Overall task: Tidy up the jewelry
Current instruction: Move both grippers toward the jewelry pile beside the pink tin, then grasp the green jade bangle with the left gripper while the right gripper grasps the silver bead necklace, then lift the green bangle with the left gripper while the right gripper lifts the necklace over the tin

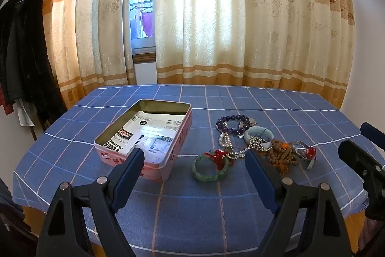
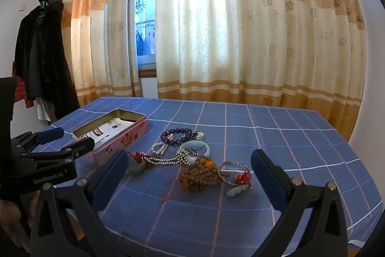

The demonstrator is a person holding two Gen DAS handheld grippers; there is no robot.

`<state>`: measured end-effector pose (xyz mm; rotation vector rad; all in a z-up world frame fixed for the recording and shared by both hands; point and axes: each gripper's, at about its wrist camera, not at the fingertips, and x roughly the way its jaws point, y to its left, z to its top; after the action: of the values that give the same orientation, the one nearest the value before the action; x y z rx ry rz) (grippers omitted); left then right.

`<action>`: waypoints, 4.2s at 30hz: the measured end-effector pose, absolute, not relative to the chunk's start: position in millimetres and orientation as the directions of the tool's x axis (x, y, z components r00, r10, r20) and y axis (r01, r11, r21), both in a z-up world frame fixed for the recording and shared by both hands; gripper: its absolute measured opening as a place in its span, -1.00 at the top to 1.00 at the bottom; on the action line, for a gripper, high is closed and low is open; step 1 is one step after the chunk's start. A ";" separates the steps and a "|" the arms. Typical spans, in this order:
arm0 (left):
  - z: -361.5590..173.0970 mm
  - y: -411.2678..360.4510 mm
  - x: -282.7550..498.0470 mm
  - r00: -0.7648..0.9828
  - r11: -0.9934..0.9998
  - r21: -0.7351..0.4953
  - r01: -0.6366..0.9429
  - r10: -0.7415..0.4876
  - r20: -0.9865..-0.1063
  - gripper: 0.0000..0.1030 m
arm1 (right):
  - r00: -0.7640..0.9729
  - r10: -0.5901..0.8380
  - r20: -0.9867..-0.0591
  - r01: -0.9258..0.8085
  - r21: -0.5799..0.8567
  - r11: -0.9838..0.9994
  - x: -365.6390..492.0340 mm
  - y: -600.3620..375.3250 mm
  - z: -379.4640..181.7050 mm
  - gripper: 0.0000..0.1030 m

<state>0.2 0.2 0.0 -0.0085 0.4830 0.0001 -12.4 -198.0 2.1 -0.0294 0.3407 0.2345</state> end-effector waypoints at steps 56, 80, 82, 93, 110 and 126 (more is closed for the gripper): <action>-56.5 -35.1 71.7 0.791 0.982 0.055 0.179 -0.110 -0.602 -0.46 | 0.849 0.232 -0.474 -0.200 0.117 0.973 31.9 -247.6 -57.4 -0.86; -61.9 -24.8 81.1 0.760 0.971 0.016 0.240 -0.178 -0.625 0.87 | 0.756 0.380 -0.533 -0.361 0.145 0.921 82.1 -219.1 -46.6 -0.23; -64.8 -22.4 80.3 0.759 0.972 0.008 0.236 -0.179 -0.626 0.87 | 0.726 0.406 -0.555 -0.401 0.138 0.906 94.8 -204.6 -46.6 -0.13; -73.8 -10.4 84.2 0.749 0.970 -0.038 0.240 -0.210 -0.628 0.87 | 0.591 0.370 -0.717 -0.492 0.043 0.870 141.0 -144.0 -75.2 0.26; -46.3 13.1 73.5 0.807 0.977 -0.082 0.197 -0.209 -0.553 0.87 | 0.658 0.368 -0.657 -0.472 0.021 0.881 140.0 -151.6 -57.2 0.75; 0.9 16.2 67.4 0.867 0.980 -0.039 0.195 -0.191 -0.460 0.87 | 0.770 0.410 -0.488 -0.461 0.017 0.887 115.9 -170.7 23.7 0.75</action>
<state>67.4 16.2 0.9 0.0090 0.4811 -0.2018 115.9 -170.7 23.7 -0.1059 0.5042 0.4735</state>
